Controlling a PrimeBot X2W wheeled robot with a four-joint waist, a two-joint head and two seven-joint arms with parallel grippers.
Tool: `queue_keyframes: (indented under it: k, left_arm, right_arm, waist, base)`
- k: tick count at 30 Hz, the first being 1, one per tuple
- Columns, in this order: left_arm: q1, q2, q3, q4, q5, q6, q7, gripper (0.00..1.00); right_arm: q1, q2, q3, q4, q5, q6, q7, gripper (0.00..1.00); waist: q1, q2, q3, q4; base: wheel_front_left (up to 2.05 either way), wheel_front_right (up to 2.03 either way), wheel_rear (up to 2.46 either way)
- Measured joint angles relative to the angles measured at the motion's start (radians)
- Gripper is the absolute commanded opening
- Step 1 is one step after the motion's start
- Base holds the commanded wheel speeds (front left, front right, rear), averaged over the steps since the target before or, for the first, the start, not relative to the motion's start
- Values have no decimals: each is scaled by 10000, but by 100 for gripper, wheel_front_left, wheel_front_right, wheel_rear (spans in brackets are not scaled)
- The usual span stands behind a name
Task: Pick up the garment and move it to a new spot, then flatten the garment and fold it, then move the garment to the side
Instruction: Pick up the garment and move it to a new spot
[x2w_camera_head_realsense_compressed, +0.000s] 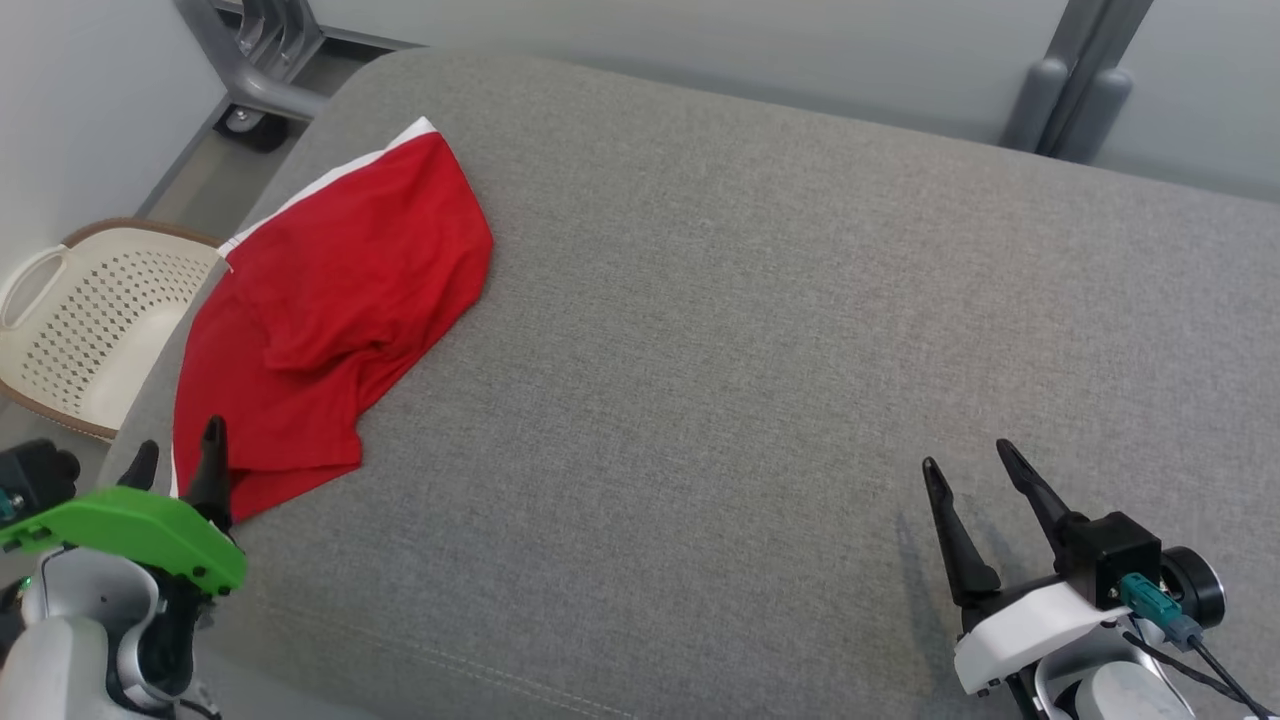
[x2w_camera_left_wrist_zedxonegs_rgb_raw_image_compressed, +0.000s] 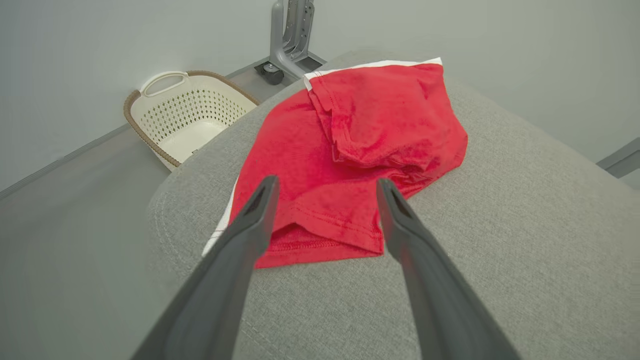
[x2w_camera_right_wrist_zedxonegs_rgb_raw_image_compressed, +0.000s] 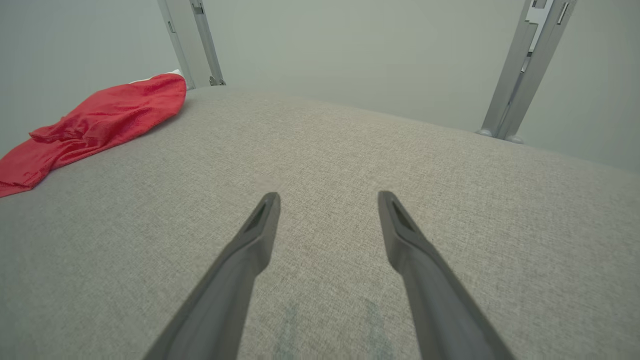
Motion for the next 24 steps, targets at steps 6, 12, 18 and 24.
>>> queue_keyframes:
  k: [6, 12, 18, 24]
  left_arm:
    - [-1054, -94, 278, 445, -815, 46, 1273, 100]
    - [-1762, -92, 882, 798, -1275, 343, 1739, 100]
    - [-2465, -86, 1266, 1011, -1578, 522, 1783, 100]
    - [-3018, -176, 1496, 1363, -1799, 646, 1854, 100]
  right_arm:
    - [-182, -48, 140, -42, -75, 88, 44, 100]
    - [-676, -274, -44, -253, -188, 86, 42, 100]
    - [-1334, -533, -222, -589, -328, 165, 42, 100]
    - [-1966, -721, -437, -1011, -353, 165, 42, 100]
  waist:
    - [0, 0, 791, -345]
    - [1, 0, 1580, -814]
    - [1, 0, 2422, -1263]
    - [2, 0, 3312, -1603]
  base:
    - [0, 0, 0]
    - [0, 0, 0]
    - [0, 0, 0]
    - [0, 0, 0]
